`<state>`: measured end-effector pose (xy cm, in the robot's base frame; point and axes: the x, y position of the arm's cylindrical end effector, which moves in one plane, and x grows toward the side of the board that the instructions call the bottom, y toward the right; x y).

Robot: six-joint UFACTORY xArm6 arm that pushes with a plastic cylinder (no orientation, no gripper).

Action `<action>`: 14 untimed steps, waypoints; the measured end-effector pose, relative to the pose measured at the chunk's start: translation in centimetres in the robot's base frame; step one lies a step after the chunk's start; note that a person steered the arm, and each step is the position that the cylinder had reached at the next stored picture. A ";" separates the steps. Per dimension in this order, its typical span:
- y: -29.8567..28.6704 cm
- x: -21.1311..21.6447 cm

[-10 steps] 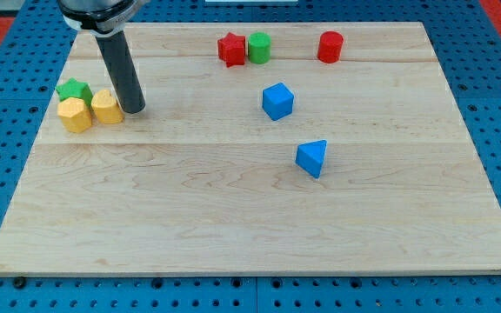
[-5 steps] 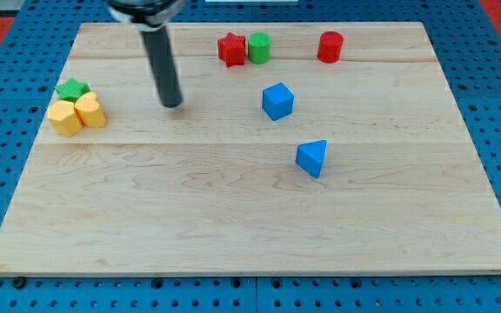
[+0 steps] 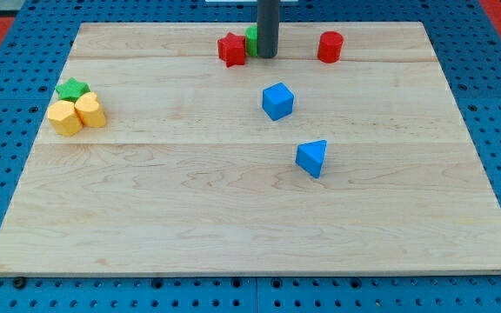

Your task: Place the green circle to the top right of the green star

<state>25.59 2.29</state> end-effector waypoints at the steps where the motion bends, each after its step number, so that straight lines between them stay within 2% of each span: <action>1: 0.0 -0.7; 2: 2.7 -1.6; 3: 3.0 -4.5; 4: 0.5 -4.9; 6: 0.0 -2.3; 8: -4.1 -6.0; 9: -5.9 -6.3; 11: -6.2 -3.9; 14: -13.5 -2.6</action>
<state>22.96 -11.25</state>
